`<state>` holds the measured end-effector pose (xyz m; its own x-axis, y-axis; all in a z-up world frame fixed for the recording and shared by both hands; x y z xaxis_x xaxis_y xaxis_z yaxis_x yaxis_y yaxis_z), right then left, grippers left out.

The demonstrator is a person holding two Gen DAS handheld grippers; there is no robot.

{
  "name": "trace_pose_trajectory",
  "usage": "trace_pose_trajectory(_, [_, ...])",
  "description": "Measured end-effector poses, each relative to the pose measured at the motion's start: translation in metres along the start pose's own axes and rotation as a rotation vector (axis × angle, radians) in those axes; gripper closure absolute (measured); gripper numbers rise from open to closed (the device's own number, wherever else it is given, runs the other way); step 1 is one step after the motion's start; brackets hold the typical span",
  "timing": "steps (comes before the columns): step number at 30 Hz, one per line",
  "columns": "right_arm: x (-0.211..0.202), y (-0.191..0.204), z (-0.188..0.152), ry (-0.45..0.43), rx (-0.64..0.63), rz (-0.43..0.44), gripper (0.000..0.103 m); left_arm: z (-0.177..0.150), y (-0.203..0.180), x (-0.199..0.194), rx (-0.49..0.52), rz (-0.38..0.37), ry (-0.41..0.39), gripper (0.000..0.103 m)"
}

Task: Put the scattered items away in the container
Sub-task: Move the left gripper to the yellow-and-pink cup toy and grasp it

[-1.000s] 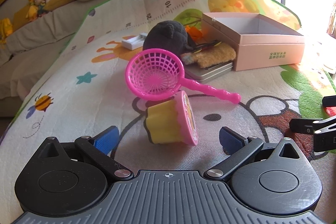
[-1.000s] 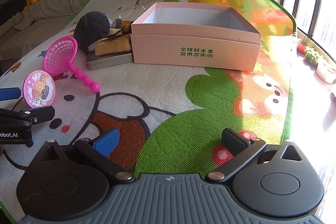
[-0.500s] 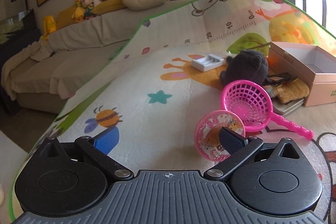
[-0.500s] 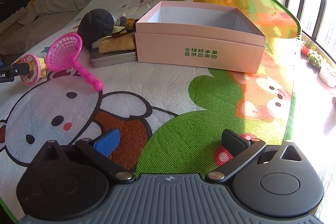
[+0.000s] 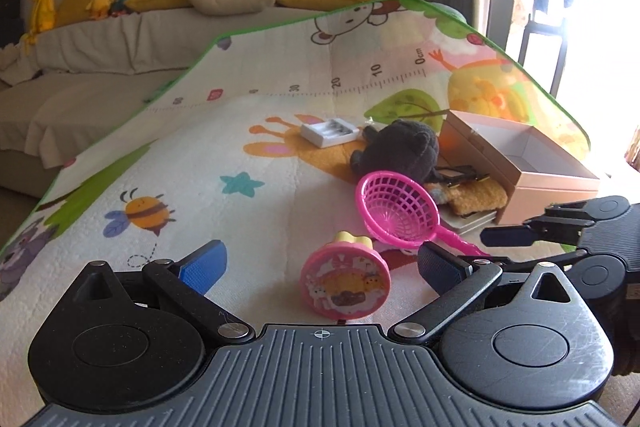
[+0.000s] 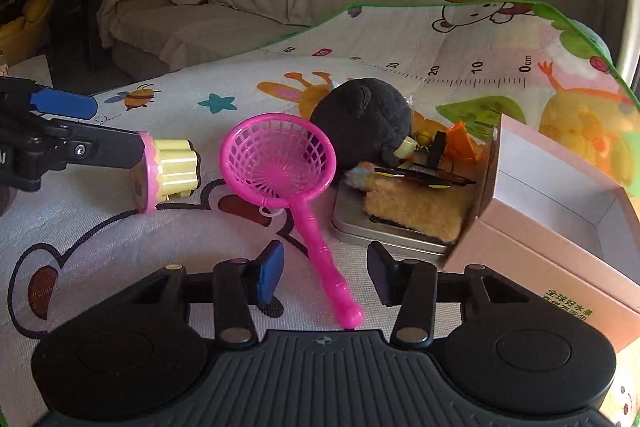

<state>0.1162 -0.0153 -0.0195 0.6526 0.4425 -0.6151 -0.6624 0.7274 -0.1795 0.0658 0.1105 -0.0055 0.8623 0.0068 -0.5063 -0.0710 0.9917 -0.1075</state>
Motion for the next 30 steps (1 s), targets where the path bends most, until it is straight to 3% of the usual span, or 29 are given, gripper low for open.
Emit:
trace_pose_trajectory(2, [0.008, 0.004, -0.002, 0.026, 0.006, 0.027, 0.076, -0.002, -0.005, -0.001, 0.025, -0.003, -0.003, 0.0])
trace_pose_trajectory(5, [-0.001, 0.002, -0.008, 0.032, 0.019, 0.029, 0.087, -0.007, -0.011, 0.001, 0.049, -0.003, 0.008, 0.0])
trace_pose_trajectory(12, [-0.057, -0.023, -0.058, 0.076, 0.048, 0.004, 0.089, -0.012, -0.027, 0.01, 0.053, -0.024, 0.032, 0.0])
trace_pose_trajectory(19, [-0.107, -0.068, -0.111, 0.104, 0.247, -0.089, 0.088, -0.013, -0.041, 0.015, 0.043, -0.048, 0.033, 0.0])
trace_pose_trajectory(20, [-0.109, -0.072, -0.115, 0.105, 0.278, -0.093, 0.086, -0.013, -0.042, 0.015, 0.041, -0.052, 0.033, 0.0])
trace_pose_trajectory(22, [-0.11, -0.079, -0.119, 0.091, 0.336, -0.085, 0.07, -0.013, -0.044, 0.016, 0.037, -0.045, 0.026, 0.0])
trace_pose_trajectory(24, [-0.112, -0.077, -0.12, 0.076, 0.376, -0.057, 0.046, -0.012, -0.042, 0.016, 0.036, -0.017, 0.004, 0.0])
trace_pose_trajectory(25, [-0.112, -0.077, -0.121, 0.07, 0.401, -0.041, 0.022, -0.012, -0.041, 0.017, 0.044, -0.004, 0.004, 0.0])
trace_pose_trajectory(26, [-0.112, -0.076, -0.121, 0.064, 0.425, -0.025, 0.006, -0.012, -0.04, 0.018, 0.058, 0.007, 0.012, 0.0])
trace_pose_trajectory(28, [-0.108, -0.074, -0.122, 0.061, 0.485, 0.025, 0.0, -0.014, -0.037, 0.021, 0.099, 0.045, 0.027, 0.0])
trace_pose_trajectory(30, [-0.108, -0.073, -0.121, 0.045, 0.502, 0.018, 0.0, -0.017, -0.032, 0.027, 0.137, 0.085, 0.05, 0.0])
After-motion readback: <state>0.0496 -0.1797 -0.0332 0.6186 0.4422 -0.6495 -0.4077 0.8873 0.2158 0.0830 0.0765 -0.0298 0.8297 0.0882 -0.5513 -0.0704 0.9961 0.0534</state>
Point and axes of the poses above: each gripper's, at about its wrist camera, not at the fingertips, and x roughly the way its jaws point, y to its left, z to its top, the point moved 10 cm from there along x, roughly the way its jaws point, and after that the axes turned 2 degrees about -x, right-handed, at the moved point
